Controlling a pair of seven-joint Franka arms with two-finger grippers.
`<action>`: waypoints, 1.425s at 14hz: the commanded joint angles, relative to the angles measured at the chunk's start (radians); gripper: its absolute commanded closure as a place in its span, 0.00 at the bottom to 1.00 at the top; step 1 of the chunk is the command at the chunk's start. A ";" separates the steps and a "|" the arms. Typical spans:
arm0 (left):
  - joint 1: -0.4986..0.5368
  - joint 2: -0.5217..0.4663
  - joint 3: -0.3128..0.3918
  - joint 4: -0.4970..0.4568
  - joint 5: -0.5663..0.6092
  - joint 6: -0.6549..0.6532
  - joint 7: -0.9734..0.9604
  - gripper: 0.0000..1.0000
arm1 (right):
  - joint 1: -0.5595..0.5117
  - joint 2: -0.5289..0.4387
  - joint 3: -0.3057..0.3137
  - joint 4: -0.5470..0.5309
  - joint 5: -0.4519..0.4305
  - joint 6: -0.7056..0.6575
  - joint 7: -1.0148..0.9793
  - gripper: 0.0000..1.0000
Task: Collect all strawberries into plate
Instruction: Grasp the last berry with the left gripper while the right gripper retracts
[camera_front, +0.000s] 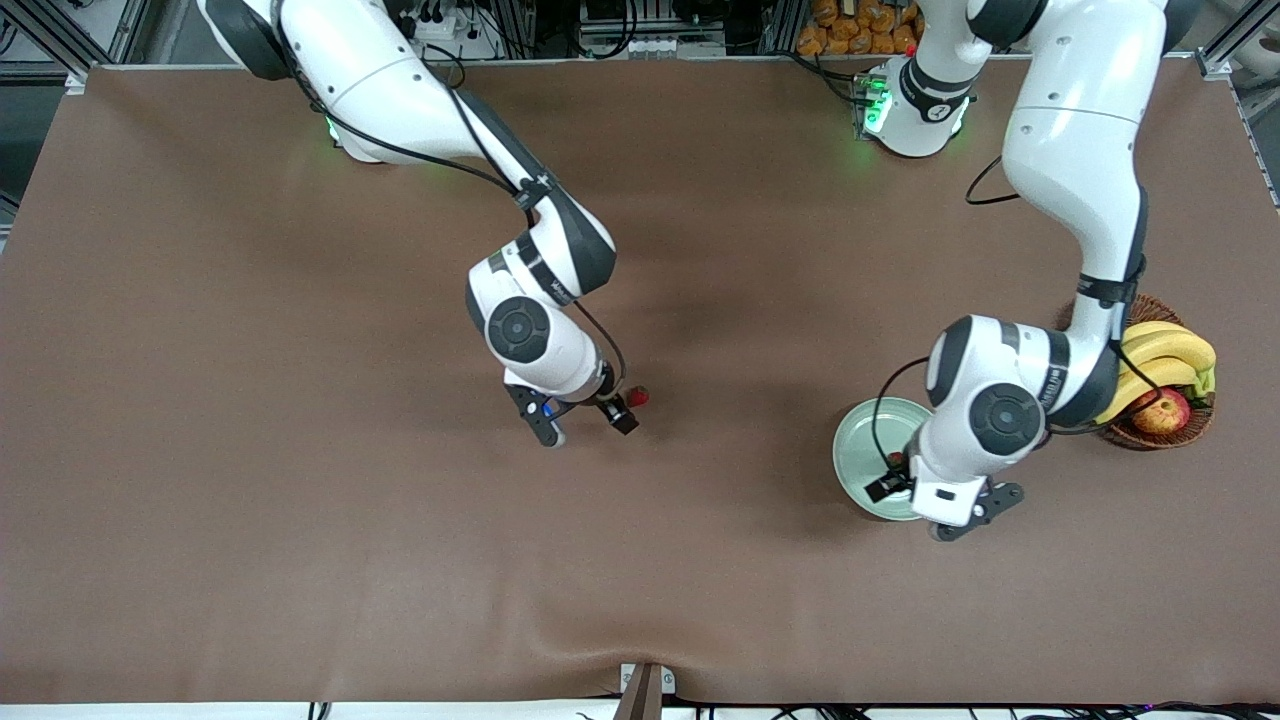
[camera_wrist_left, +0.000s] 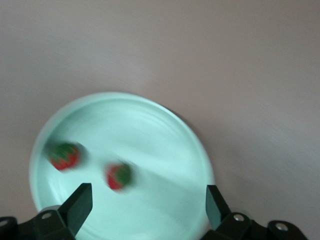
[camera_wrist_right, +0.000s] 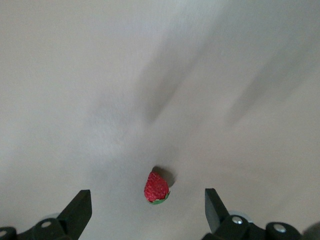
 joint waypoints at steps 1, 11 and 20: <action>-0.151 -0.010 0.010 -0.005 0.028 -0.007 -0.057 0.00 | -0.063 -0.014 0.011 0.069 -0.018 -0.123 0.003 0.00; -0.499 0.146 0.018 0.063 0.032 0.252 -0.111 0.00 | -0.300 -0.128 0.020 0.132 -0.012 -0.384 -0.354 0.00; -0.524 0.205 0.023 0.084 0.134 0.322 -0.111 0.11 | -0.509 -0.209 0.011 0.122 -0.050 -0.616 -0.857 0.00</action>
